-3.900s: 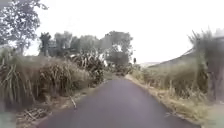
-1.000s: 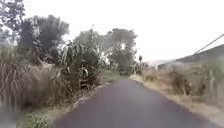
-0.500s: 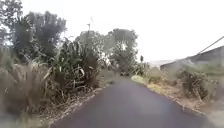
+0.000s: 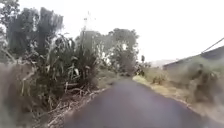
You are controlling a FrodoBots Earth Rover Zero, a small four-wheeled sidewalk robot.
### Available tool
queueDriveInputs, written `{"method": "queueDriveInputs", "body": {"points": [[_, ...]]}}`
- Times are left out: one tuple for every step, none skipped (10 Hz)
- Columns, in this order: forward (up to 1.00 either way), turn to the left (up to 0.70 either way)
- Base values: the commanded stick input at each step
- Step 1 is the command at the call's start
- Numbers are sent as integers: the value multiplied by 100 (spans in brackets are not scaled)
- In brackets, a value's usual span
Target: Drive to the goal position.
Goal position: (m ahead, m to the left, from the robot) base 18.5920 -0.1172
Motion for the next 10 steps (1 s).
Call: {"method": "queueDriveInputs", "body": {"points": [[85, -21], [85, -1], [85, 0], [85, 0], [85, 0], [85, 0], [85, 0], [85, 0], [85, 0], [85, 0]]}}
